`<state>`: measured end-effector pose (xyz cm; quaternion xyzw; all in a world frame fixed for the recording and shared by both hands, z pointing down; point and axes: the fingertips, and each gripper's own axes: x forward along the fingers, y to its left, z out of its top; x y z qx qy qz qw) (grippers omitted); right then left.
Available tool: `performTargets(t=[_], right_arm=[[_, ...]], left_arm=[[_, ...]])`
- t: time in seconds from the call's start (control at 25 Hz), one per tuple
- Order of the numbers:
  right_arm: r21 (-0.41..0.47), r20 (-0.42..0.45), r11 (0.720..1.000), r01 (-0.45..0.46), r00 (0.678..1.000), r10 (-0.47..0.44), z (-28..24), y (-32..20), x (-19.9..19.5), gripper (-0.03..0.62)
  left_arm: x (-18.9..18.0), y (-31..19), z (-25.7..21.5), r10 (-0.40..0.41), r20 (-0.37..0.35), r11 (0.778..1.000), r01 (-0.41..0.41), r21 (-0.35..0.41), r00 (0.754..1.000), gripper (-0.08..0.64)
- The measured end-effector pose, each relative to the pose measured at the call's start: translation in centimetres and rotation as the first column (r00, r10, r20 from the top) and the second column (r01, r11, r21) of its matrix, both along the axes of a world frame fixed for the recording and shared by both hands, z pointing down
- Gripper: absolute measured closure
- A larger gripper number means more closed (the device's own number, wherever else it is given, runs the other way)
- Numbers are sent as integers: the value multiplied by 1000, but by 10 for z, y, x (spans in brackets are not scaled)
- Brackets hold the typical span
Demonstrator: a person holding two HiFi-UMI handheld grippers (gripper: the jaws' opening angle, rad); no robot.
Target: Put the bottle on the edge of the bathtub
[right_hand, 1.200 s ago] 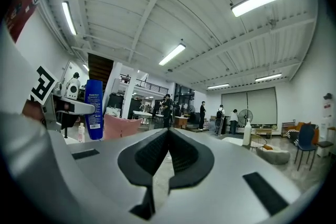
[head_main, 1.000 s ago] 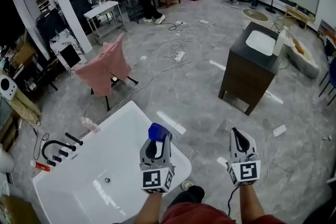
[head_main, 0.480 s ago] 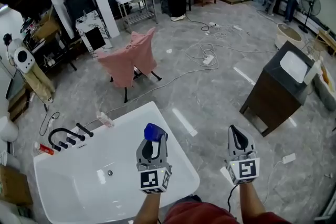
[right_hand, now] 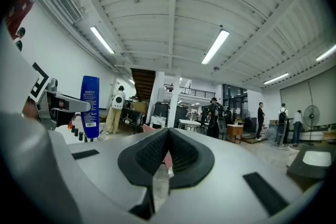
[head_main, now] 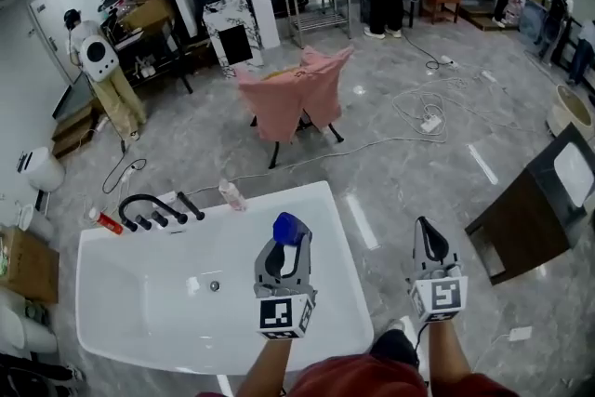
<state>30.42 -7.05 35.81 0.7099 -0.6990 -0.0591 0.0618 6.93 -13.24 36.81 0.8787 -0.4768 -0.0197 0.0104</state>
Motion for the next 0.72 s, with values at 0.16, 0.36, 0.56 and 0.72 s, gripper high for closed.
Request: performTargets(t=[0.16, 0.36, 0.56, 0.72], right_arm=[[-3, 4, 995, 99, 995, -99, 4, -48, -21, 594], [-21, 13, 976, 217, 976, -217, 29, -129, -31, 594], [-81, 59, 940, 332, 943, -328, 73, -201, -44, 594], [-128, 86, 914, 385, 922, -377, 105, -253, -50, 594]], left_arm=[[-27, -25, 6, -97, 10, 995, 97, -7, 995, 419], [-34, -80, 25, -197, 20, 980, 197, -14, 980, 419], [-39, -124, 55, -296, 45, 953, 299, -55, 954, 419], [-35, -168, 78, -322, 63, 942, 327, -77, 944, 419]])
